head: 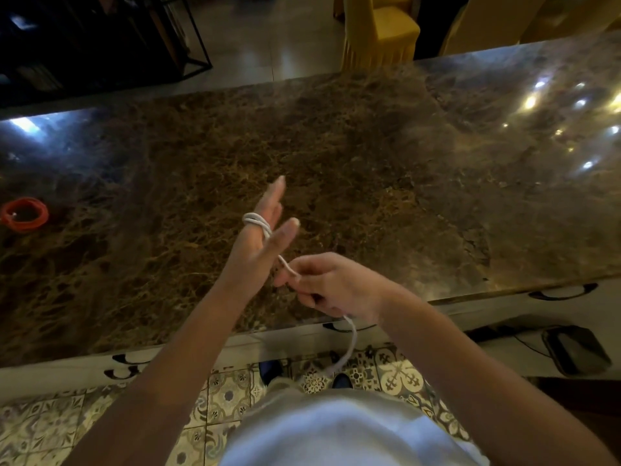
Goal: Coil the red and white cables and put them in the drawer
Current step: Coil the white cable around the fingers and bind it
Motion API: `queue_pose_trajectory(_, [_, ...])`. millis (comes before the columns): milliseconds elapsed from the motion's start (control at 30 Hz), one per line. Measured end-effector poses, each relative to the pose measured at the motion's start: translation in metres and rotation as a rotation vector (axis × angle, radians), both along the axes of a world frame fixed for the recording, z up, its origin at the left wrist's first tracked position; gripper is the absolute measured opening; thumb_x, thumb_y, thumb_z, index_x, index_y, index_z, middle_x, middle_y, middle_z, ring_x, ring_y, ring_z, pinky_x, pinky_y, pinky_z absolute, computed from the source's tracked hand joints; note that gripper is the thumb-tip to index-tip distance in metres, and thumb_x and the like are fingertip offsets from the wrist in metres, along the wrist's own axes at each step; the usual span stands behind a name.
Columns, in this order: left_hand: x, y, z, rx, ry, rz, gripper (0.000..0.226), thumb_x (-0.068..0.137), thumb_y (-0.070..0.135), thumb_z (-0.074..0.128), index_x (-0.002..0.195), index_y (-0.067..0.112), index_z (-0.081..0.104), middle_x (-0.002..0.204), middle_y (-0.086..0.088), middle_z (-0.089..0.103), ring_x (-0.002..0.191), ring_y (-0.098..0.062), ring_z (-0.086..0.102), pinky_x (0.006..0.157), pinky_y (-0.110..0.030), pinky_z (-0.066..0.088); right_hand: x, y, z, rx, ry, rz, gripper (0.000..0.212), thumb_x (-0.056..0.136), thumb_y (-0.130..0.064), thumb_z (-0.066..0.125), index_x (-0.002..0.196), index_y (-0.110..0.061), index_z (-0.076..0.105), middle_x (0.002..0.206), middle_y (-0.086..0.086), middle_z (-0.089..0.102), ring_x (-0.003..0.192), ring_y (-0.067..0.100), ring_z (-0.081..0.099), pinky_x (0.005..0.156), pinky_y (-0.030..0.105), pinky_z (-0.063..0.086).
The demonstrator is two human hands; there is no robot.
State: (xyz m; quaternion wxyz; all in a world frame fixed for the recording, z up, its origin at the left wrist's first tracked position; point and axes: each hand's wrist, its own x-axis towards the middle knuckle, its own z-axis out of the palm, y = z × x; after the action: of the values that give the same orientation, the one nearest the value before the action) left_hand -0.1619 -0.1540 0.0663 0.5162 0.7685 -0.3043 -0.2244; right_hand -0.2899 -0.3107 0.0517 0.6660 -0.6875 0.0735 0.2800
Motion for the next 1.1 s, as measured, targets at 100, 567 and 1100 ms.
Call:
queue_pose_trajectory(100, [-0.041, 0.013, -0.018, 0.073, 0.15, 0.035, 0.119, 0.073, 0.101, 0.036, 0.166, 0.028, 0.022, 0.174, 0.012, 0.016, 0.161, -0.007, 0.016, 0.132, -0.043, 0.016, 0.001, 0.008, 0.026, -0.563, -0.308, 0.211, 0.02, 0.106, -0.011, 0.049, 0.11, -0.016, 0.067, 0.076, -0.008, 0.058, 0.068, 0.008, 0.055, 0.061, 0.022, 0.044])
queue_pose_trajectory(567, [-0.087, -0.003, -0.005, 0.134, 0.521, -0.35, 0.163, 0.041, 0.113, 0.046, 0.156, -0.003, 0.036, 0.162, -0.021, 0.042, 0.154, -0.035, 0.036, 0.127, -0.048, 0.03, 0.04, -0.053, 0.088, -0.36, -0.614, 0.593, 0.01, 0.092, -0.026, 0.077, 0.092, -0.017, 0.08, 0.073, 0.002, 0.073, 0.061, 0.02, 0.064, 0.058, 0.025, 0.049])
queue_pose_trajectory(1100, [-0.055, -0.019, 0.043, -0.894, 1.057, -0.368, 0.13, 0.078, 0.092, 0.016, 0.161, -0.008, 0.019, 0.173, -0.023, 0.015, 0.163, -0.035, 0.008, 0.132, -0.045, 0.007, 0.01, -0.036, -0.01, 0.281, -0.267, 0.007, 0.033, 0.103, -0.033, 0.054, 0.084, -0.012, 0.072, 0.049, 0.002, 0.04, 0.041, 0.011, 0.027, 0.045, 0.03, 0.017])
